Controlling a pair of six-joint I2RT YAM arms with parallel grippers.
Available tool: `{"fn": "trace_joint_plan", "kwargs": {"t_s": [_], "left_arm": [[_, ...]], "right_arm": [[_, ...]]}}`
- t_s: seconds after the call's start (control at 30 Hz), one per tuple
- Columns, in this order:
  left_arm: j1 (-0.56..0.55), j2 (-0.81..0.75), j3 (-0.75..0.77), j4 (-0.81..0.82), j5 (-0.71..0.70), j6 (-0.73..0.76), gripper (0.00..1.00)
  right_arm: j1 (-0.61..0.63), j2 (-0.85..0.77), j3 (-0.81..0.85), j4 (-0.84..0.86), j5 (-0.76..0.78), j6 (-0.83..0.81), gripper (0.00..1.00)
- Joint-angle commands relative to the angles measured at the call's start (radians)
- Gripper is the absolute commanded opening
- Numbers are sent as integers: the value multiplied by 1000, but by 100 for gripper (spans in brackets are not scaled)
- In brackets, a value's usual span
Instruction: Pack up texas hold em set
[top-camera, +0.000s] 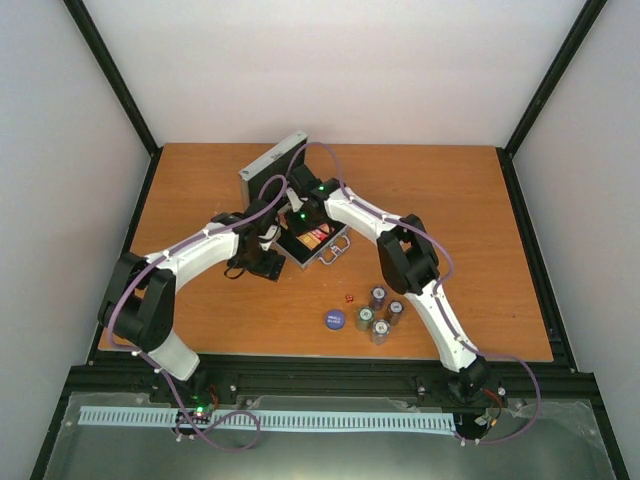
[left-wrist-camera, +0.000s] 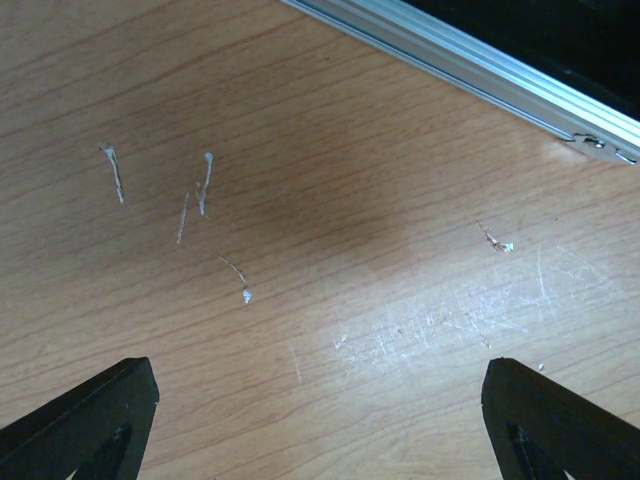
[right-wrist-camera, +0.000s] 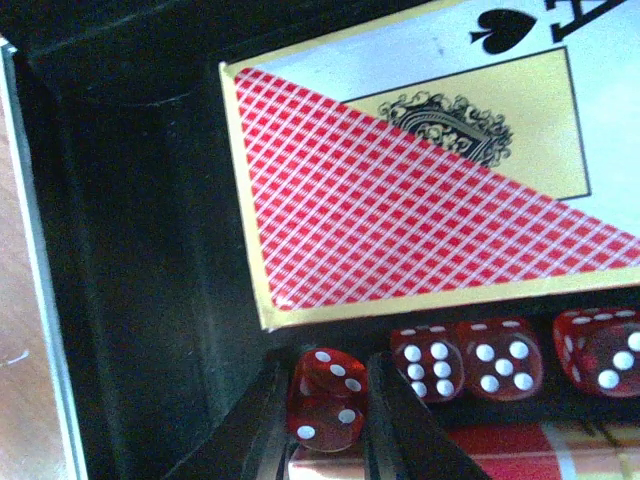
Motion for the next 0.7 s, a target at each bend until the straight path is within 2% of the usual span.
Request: {"fn": "trace_joint_plan", "kwargs": {"t_s": [0.0,0.07,0.13,0.27,0.37,0.67], "left_arm": [[9,14,34,-11,-1,-1,92],[9,17,36,-12,-2,1,92],[9,19,39,-13,-3,4,92],[10,25,40,-13,-3,6,92],[9,30,42,-10,0,11,92],[9,53,76,-12,-2,16,92]], "right_arm": [[-7,46,51,-20,53,-11,10],[-7,54,53,-21,56,-12,12],[-8,54,54,-21,55,-12,19],[-7,27,40,-12,47,-18,40],[-8,-14,5,9,38,-25,50],[-7,-137,-33,-24,3,-55,52]]}}
